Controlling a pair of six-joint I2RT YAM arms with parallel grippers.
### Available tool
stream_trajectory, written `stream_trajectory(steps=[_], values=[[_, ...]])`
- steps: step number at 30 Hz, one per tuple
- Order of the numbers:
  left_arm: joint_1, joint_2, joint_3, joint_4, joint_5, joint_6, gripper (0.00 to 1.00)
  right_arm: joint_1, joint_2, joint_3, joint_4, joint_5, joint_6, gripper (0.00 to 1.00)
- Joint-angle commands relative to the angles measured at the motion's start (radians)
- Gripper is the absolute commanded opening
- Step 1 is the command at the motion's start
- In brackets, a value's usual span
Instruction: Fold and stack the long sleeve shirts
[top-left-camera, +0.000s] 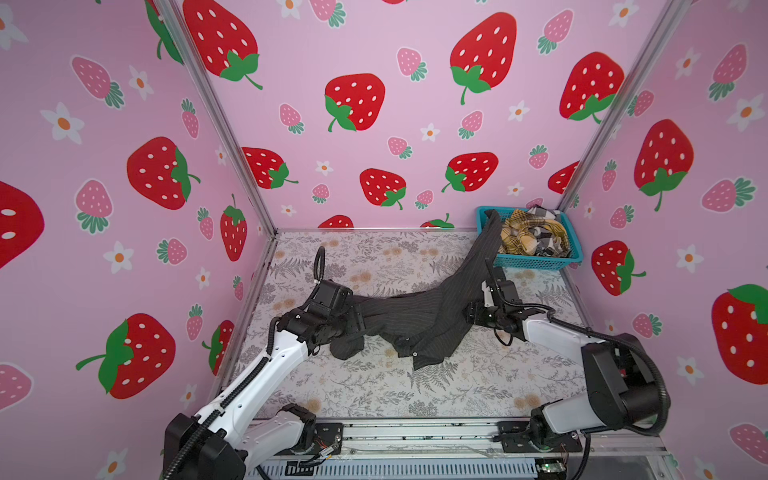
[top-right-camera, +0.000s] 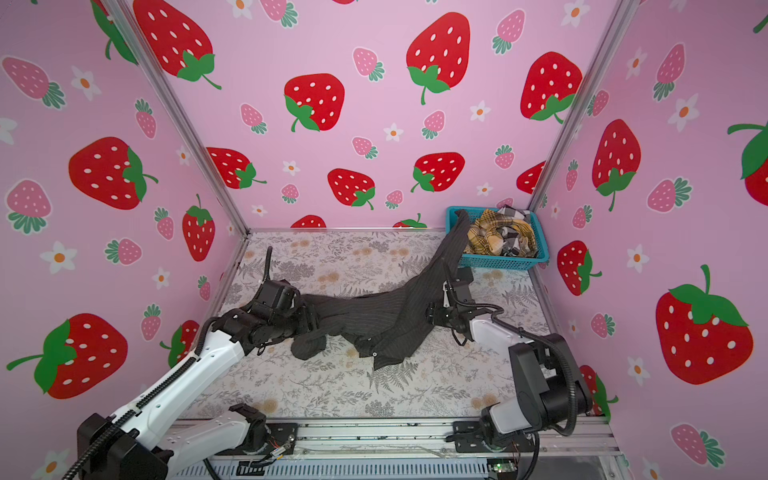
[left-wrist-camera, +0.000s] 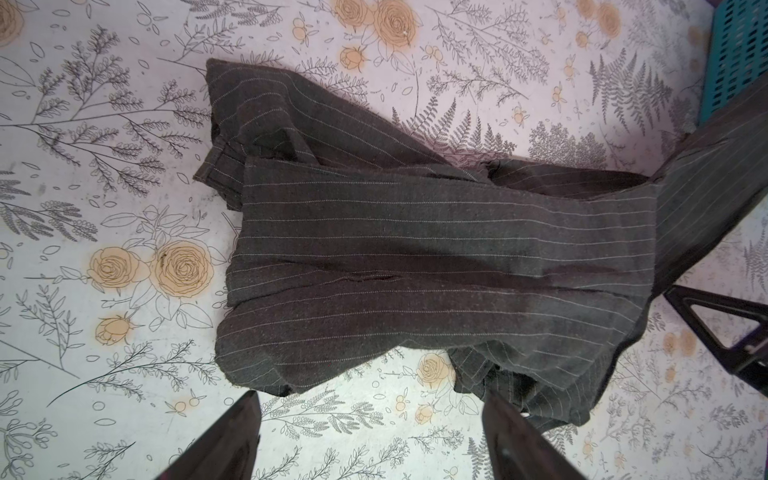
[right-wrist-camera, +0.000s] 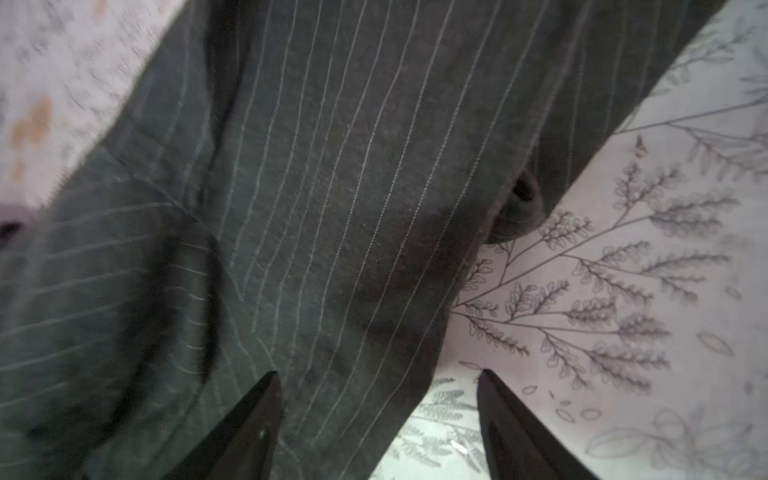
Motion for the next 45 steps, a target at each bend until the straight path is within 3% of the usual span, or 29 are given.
stream_trajectory(steps=[1,9,15,22,26,31,38,42,45], values=[[-0.002,-0.024,0.003,-0.041,-0.037,-0.009,0.84,-0.005,0.050,0.049,0.016,-0.042,0.019,0.66],[-0.002,-0.092,-0.080,-0.038,-0.001,-0.066,0.83,0.007,0.089,-0.020,0.128,-0.150,0.076,0.53],[0.000,-0.087,-0.107,-0.035,0.031,-0.088,0.82,0.009,0.022,0.075,0.054,-0.155,0.056,0.01],[0.004,-0.087,-0.022,-0.063,0.002,-0.065,0.82,0.087,-0.076,0.411,-0.119,-0.155,-0.012,0.00],[0.011,-0.084,0.031,-0.068,0.017,-0.075,0.82,0.237,-0.057,0.568,-0.176,-0.167,-0.054,0.00],[0.010,-0.113,0.053,-0.014,0.112,-0.100,0.85,0.412,-0.028,0.711,-0.213,-0.140,-0.096,0.00],[0.012,-0.158,0.099,0.019,0.110,-0.078,0.89,0.524,0.021,0.810,-0.227,-0.205,-0.128,0.00],[0.016,-0.137,0.113,-0.017,0.066,-0.083,0.89,0.564,0.054,0.803,-0.258,-0.161,-0.136,0.00],[0.018,-0.112,0.101,-0.008,0.102,-0.092,0.88,0.584,0.069,0.791,-0.274,-0.085,-0.127,0.00]])
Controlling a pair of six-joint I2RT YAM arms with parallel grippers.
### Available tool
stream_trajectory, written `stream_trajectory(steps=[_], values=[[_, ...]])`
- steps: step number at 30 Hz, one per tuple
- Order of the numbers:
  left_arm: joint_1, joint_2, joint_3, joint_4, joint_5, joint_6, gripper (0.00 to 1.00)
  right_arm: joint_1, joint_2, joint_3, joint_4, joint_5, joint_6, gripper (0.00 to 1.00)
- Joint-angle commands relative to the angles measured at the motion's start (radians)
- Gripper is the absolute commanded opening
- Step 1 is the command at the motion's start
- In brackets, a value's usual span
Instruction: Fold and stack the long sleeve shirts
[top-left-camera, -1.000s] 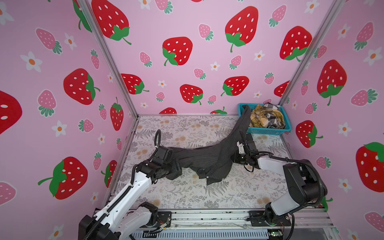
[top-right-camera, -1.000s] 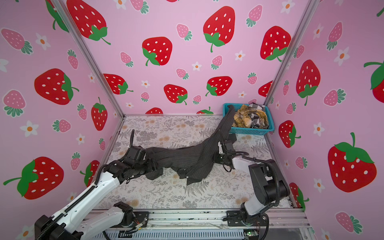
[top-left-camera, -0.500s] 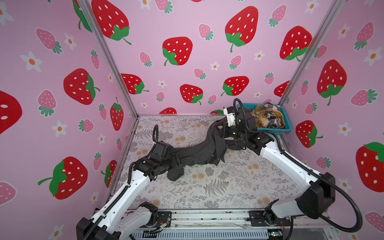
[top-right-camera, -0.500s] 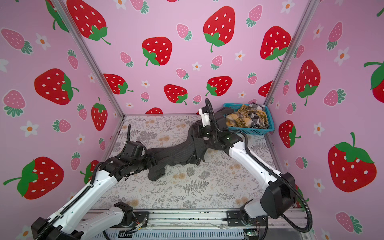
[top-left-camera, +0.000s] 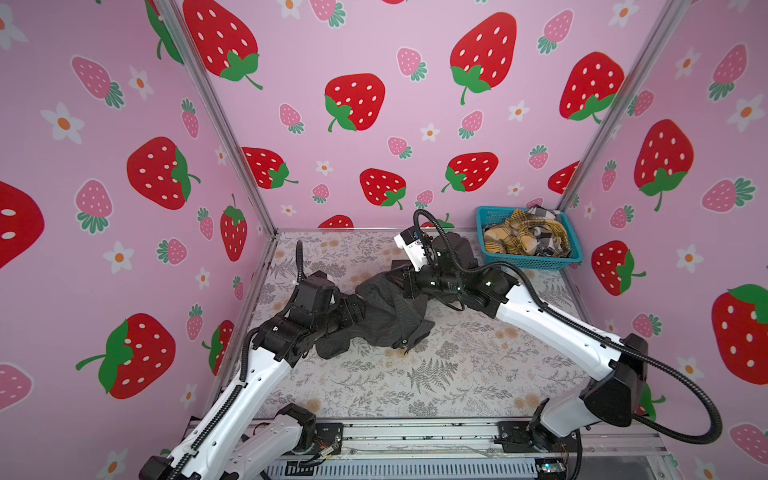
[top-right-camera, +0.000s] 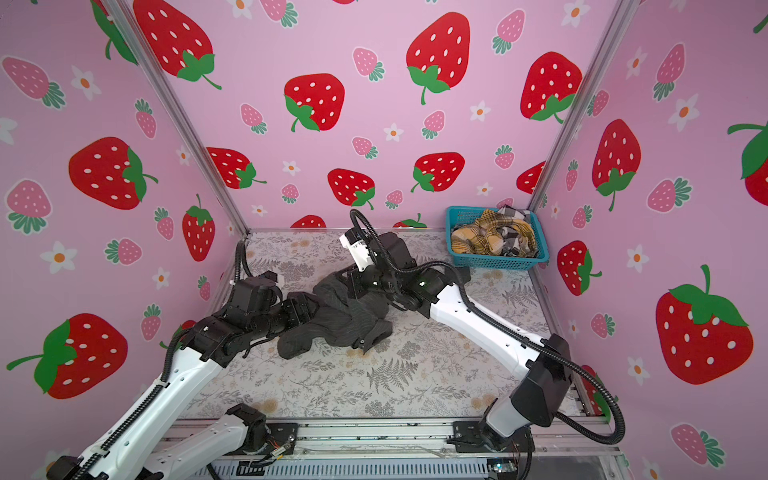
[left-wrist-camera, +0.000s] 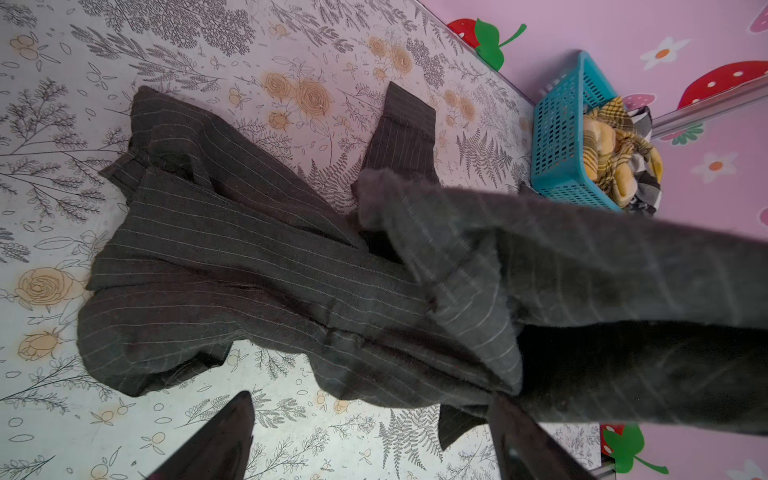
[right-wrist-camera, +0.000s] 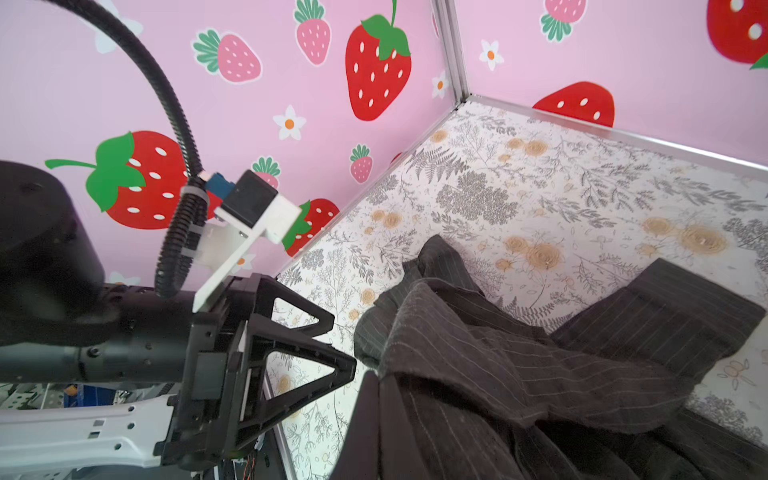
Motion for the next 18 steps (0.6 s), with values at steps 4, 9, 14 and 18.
stream_trajectory(steps=[4,9,14,18], values=[[0.005,0.048,-0.033,0.014,0.019,-0.033,0.86,-0.055,0.050,0.028,-0.130,0.232,0.055,0.00],[0.036,0.078,-0.059,-0.047,-0.007,-0.040,0.84,-0.296,0.078,-0.005,-0.122,0.139,0.119,0.00],[0.107,0.094,-0.102,-0.081,0.000,-0.043,0.84,-0.384,0.108,-0.049,-0.124,0.102,0.111,0.00],[0.234,0.139,-0.157,-0.079,0.092,-0.048,0.84,-0.389,0.098,-0.136,-0.088,0.105,0.127,0.00]])
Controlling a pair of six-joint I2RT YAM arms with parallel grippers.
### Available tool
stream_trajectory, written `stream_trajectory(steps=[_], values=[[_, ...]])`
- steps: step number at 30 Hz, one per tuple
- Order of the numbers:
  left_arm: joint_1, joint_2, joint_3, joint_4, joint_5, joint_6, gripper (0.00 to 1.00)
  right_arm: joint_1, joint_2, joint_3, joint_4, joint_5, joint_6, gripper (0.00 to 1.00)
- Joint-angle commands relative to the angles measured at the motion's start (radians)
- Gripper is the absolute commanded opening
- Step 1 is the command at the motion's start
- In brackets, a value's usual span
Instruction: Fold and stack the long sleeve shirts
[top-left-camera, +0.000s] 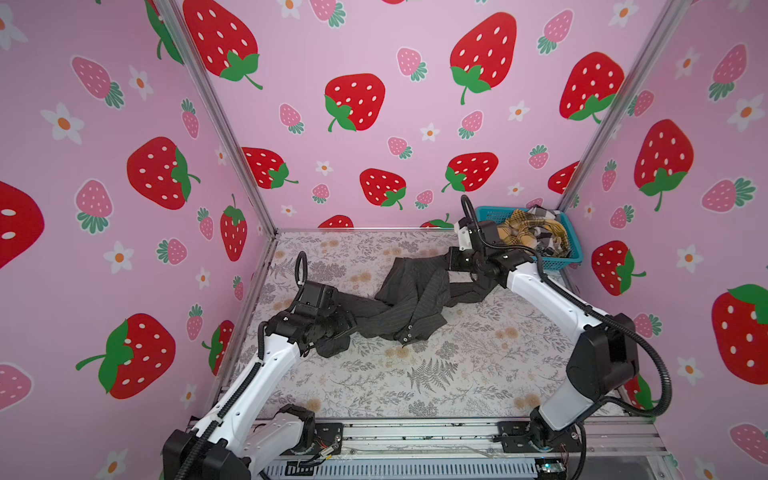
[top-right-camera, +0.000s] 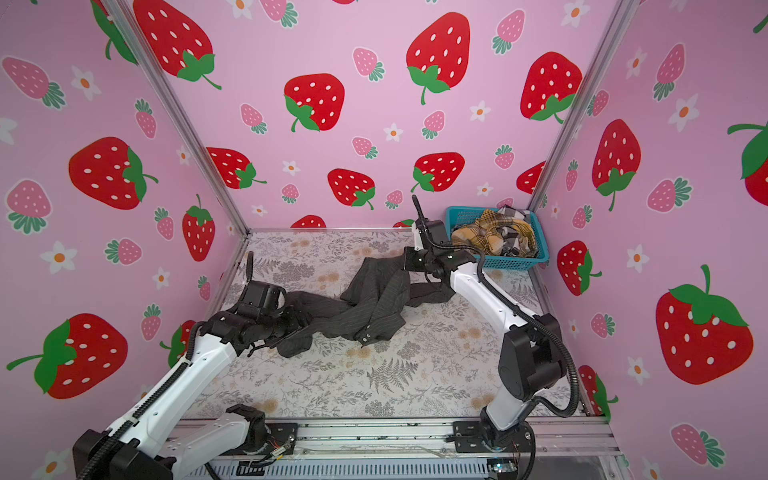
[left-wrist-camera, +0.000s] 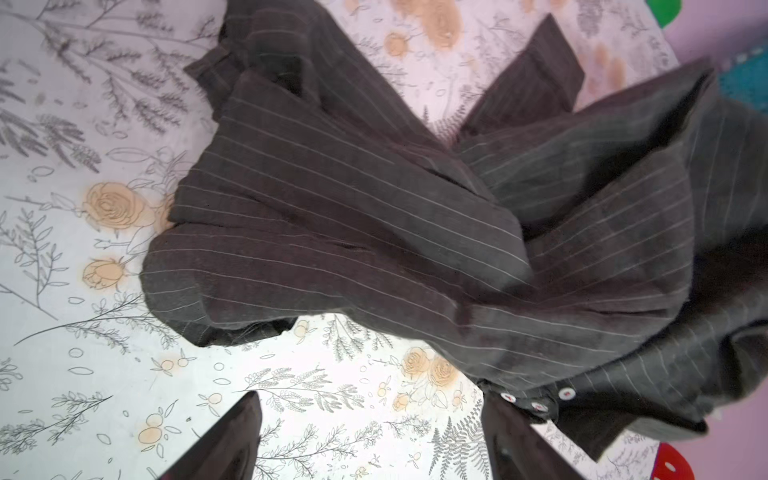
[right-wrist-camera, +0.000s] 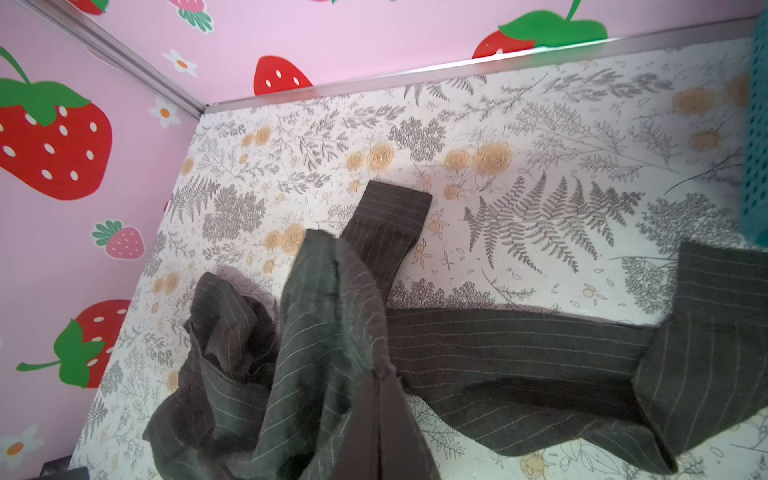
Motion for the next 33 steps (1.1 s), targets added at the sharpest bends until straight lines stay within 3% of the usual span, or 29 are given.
stream_trajectory(steps=[1,3,10,15,17,18,20,23,28,31,32,33], values=[[0.115,0.045,-0.056,-0.034,0.093,-0.022,0.84,0.015,-0.010,-0.074,0.012,-0.007,0.028,0.02],[0.173,0.074,-0.078,-0.012,0.130,-0.023,0.82,0.005,-0.005,-0.106,0.010,0.013,0.036,0.06],[0.249,0.130,-0.122,0.022,0.121,-0.047,0.85,0.002,-0.054,-0.263,0.021,0.022,0.035,0.56],[0.358,0.143,-0.237,0.216,0.304,-0.114,0.92,0.079,-0.119,-0.391,0.094,-0.011,0.035,0.64],[0.376,0.157,-0.253,0.255,0.323,-0.139,0.92,0.136,-0.112,-0.401,0.080,0.010,0.029,0.65],[0.376,0.162,-0.252,0.256,0.321,-0.144,0.88,0.165,-0.103,-0.396,0.060,0.034,0.027,0.65],[0.367,0.169,-0.256,0.264,0.329,-0.151,0.71,0.220,-0.078,-0.389,-0.004,0.120,0.033,0.65],[0.330,0.153,-0.271,0.215,0.303,-0.142,0.59,0.247,-0.072,-0.422,-0.069,0.218,0.070,0.62],[0.278,0.048,-0.323,0.108,0.237,-0.109,0.37,0.221,-0.176,-0.556,-0.115,0.299,0.128,0.64],[0.278,-0.006,-0.343,0.050,0.205,-0.091,0.07,0.168,-0.270,-0.629,-0.120,0.296,0.138,0.67],[0.276,-0.020,-0.340,0.033,0.198,-0.089,0.00,0.150,-0.302,-0.650,-0.111,0.281,0.132,0.69],[0.275,-0.029,-0.336,0.025,0.197,-0.089,0.00,0.140,-0.329,-0.667,-0.101,0.263,0.127,0.71]])
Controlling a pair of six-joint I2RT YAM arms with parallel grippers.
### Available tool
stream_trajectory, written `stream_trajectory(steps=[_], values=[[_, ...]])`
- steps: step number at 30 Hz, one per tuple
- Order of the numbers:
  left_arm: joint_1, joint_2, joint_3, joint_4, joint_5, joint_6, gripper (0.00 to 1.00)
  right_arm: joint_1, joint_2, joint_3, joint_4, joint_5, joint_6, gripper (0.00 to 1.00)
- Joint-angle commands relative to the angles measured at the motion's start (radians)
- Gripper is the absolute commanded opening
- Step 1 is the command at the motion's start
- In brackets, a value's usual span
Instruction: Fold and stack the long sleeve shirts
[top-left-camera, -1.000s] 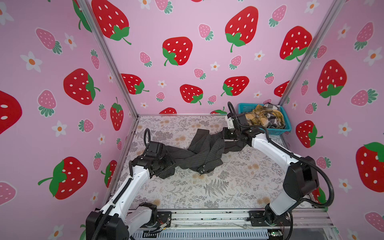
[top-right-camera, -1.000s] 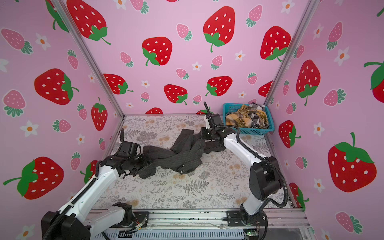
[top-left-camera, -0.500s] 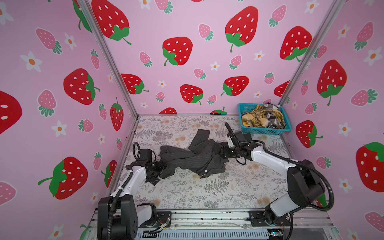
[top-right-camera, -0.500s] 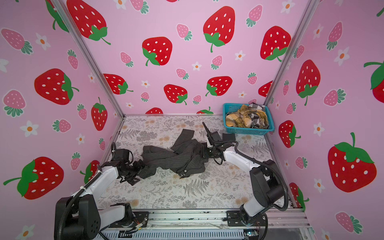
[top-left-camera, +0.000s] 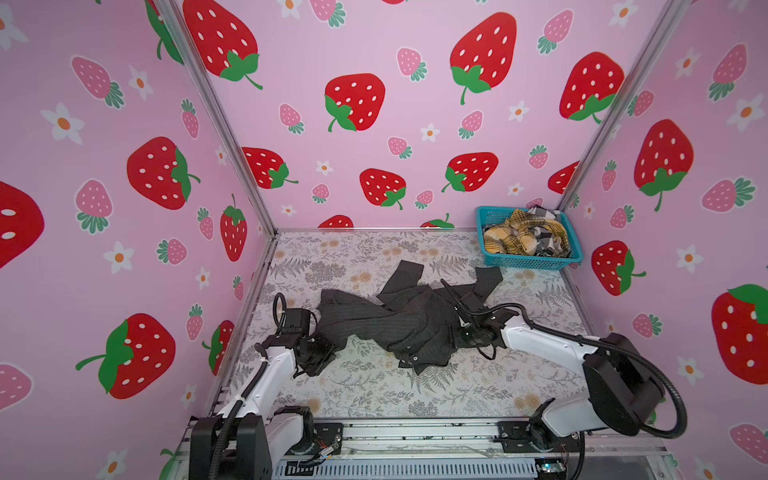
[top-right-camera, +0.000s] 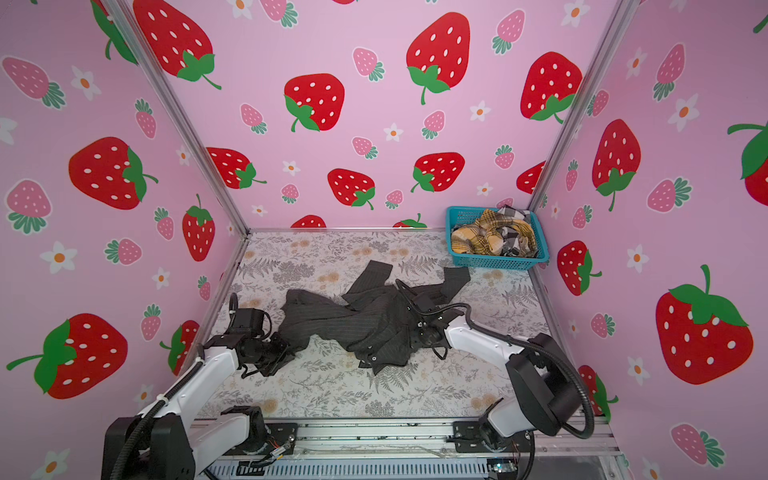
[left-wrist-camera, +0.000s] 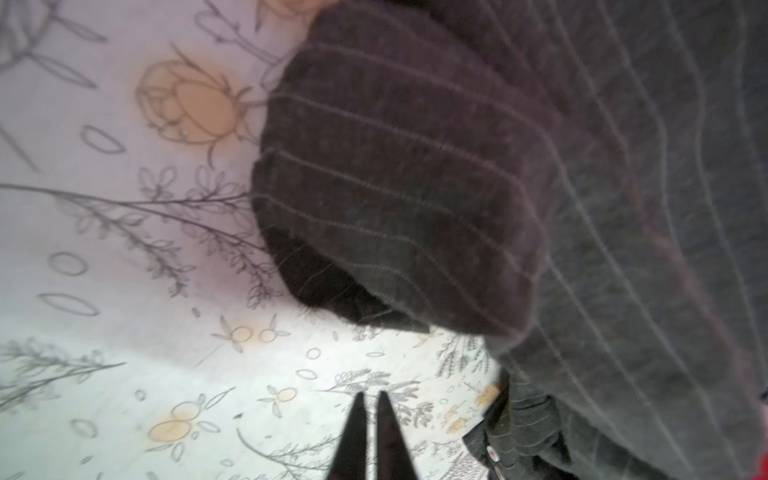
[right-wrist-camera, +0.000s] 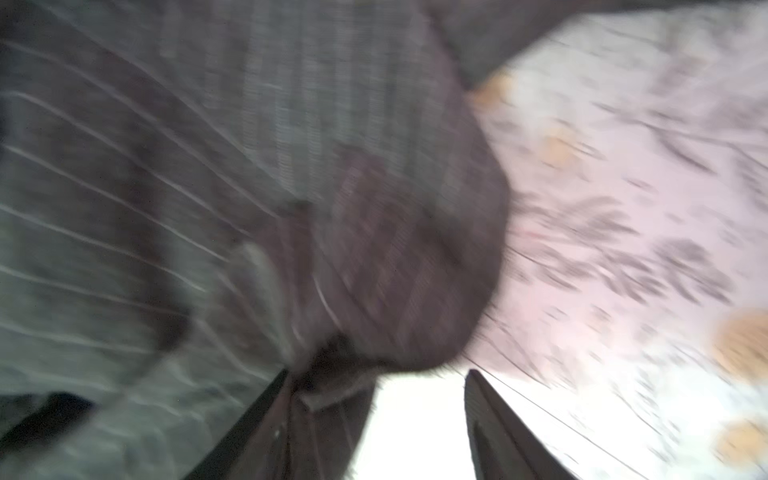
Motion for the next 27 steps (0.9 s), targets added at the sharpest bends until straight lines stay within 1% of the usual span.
stream_trajectory(steps=[1,2,3,4,5,7,8,10,11,12,14,15,17,19,20,22,23,24,25,26,27], values=[[-0.005,-0.036,0.009,-0.100,-0.040,0.011,0.00,-0.045,-0.104,-0.049,-0.008,-0.010,0.012,0.73],[-0.004,-0.040,0.029,-0.119,-0.049,0.014,0.07,-0.063,-0.126,-0.064,0.014,-0.064,0.002,0.74],[-0.004,-0.042,0.052,-0.136,-0.066,0.022,0.18,-0.078,-0.140,-0.080,0.042,-0.113,-0.003,0.80],[-0.001,-0.042,0.087,-0.159,-0.087,0.039,0.33,-0.094,-0.159,-0.096,0.079,-0.172,-0.005,0.86],[0.001,-0.039,0.133,-0.184,-0.118,0.059,0.43,-0.113,-0.171,-0.105,0.099,-0.234,-0.005,0.87],[0.006,-0.025,0.217,-0.219,-0.175,0.094,0.60,-0.138,-0.174,-0.116,0.183,-0.332,0.005,0.86],[0.014,-0.013,0.260,-0.232,-0.198,0.112,0.65,-0.142,-0.166,-0.120,0.213,-0.366,0.016,0.85],[0.040,0.017,0.317,-0.240,-0.235,0.137,0.72,-0.145,-0.136,-0.120,0.256,-0.413,0.034,0.79],[0.060,0.032,0.334,-0.235,-0.230,0.145,0.74,-0.146,-0.121,-0.121,0.277,-0.430,0.043,0.76],[0.087,0.051,0.345,-0.226,-0.214,0.151,0.77,-0.146,-0.108,-0.129,0.305,-0.444,0.063,0.73],[0.143,0.094,0.359,-0.189,-0.128,0.160,0.95,-0.145,-0.090,-0.147,0.353,-0.450,0.110,0.69],[0.160,0.114,0.364,-0.175,-0.113,0.160,0.98,-0.146,-0.082,-0.155,0.364,-0.443,0.128,0.69],[0.191,0.169,0.377,-0.131,-0.071,0.162,0.97,-0.143,-0.049,-0.159,0.357,-0.417,0.148,0.67],[0.196,0.233,0.399,-0.104,-0.045,0.158,0.90,-0.141,-0.022,-0.159,0.336,-0.388,0.147,0.61],[0.195,0.267,0.404,-0.081,-0.029,0.155,0.87,-0.142,-0.009,-0.159,0.322,-0.376,0.144,0.54],[0.194,0.325,0.413,-0.048,-0.019,0.146,0.83,-0.142,0.000,-0.153,0.309,-0.362,0.138,0.29],[0.193,0.355,0.415,-0.034,-0.015,0.145,0.81,-0.143,-0.002,-0.146,0.290,-0.341,0.130,0.15],[0.192,0.376,0.416,-0.026,-0.013,0.145,0.80,-0.147,-0.011,-0.132,0.254,-0.300,0.121,0.04],[0.191,0.403,0.417,-0.016,-0.009,0.145,0.80,-0.158,-0.030,-0.119,0.192,-0.232,0.106,0.00],[0.191,0.420,0.413,-0.001,0.005,0.144,0.79,-0.180,-0.058,-0.115,0.152,-0.184,0.093,0.00],[0.190,0.438,0.403,0.029,0.028,0.141,0.78,-0.205,-0.082,-0.122,0.140,-0.170,0.081,0.00]])
